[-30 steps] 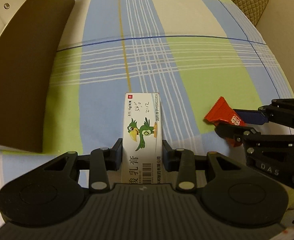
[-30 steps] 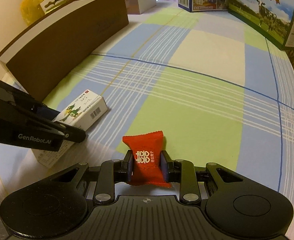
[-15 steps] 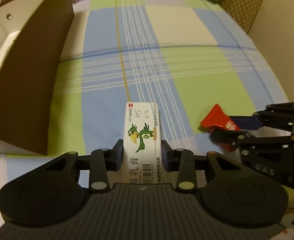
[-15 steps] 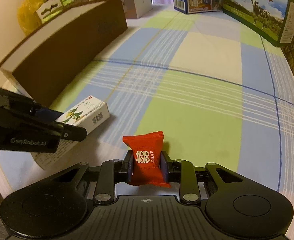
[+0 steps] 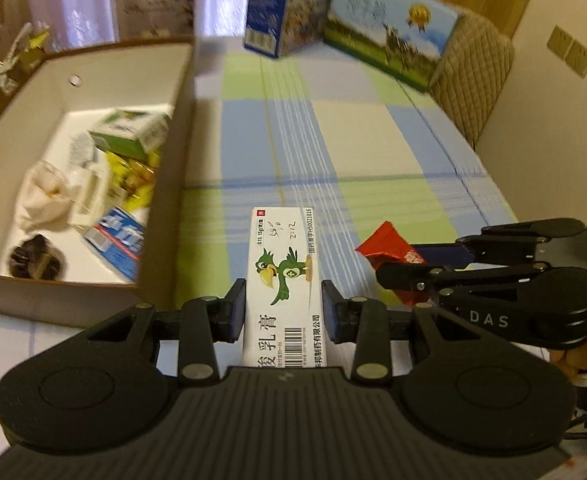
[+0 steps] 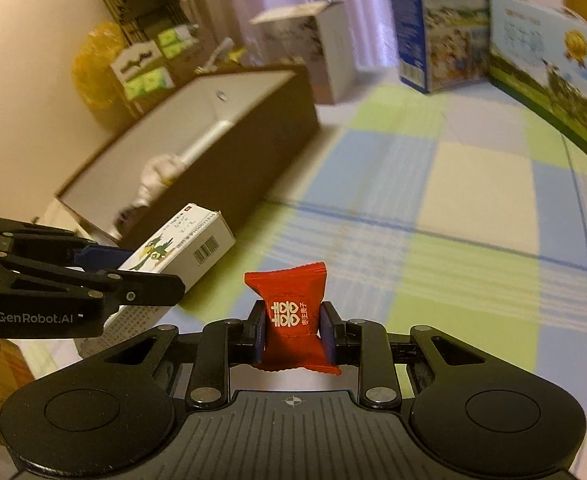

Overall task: Organize objects
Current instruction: 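Carry the ointment box and red packet over the cardboard box with both tools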

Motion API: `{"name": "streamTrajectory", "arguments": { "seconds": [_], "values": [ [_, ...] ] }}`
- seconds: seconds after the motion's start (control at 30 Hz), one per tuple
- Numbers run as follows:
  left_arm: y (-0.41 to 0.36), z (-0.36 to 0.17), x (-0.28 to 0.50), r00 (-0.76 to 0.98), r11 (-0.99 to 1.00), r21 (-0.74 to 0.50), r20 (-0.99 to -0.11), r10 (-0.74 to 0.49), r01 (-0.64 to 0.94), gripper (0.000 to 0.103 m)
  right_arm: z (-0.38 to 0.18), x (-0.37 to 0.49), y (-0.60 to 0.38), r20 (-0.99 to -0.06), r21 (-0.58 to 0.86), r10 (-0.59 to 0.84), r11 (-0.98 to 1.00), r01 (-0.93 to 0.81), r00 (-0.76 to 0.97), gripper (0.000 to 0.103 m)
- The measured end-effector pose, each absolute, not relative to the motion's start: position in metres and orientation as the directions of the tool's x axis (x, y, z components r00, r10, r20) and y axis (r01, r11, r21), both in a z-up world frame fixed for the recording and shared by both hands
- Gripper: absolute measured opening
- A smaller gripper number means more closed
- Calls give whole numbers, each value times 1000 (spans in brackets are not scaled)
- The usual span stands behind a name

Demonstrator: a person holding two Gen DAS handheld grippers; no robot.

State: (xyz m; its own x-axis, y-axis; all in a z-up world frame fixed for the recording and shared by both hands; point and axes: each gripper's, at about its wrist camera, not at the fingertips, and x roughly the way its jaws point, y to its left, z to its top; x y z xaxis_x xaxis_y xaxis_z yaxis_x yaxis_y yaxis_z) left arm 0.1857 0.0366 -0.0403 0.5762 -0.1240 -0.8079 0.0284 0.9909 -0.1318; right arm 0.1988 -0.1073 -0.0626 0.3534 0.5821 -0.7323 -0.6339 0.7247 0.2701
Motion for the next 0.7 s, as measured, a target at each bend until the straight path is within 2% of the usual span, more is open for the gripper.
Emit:
{"name": "streamTrajectory", "arguments": {
  "seconds": [0.4, 0.7],
  "values": [
    [126, 1, 173, 657, 992, -105, -753, -35, -68, 33, -31, 199, -14, -650, 355, 694, 638, -684, 309, 24],
    [195, 0, 192, 668, 989, -60, -743, 46, -134, 33, -32, 222, 54, -651, 337, 681, 656, -676, 336, 24]
  ]
}}
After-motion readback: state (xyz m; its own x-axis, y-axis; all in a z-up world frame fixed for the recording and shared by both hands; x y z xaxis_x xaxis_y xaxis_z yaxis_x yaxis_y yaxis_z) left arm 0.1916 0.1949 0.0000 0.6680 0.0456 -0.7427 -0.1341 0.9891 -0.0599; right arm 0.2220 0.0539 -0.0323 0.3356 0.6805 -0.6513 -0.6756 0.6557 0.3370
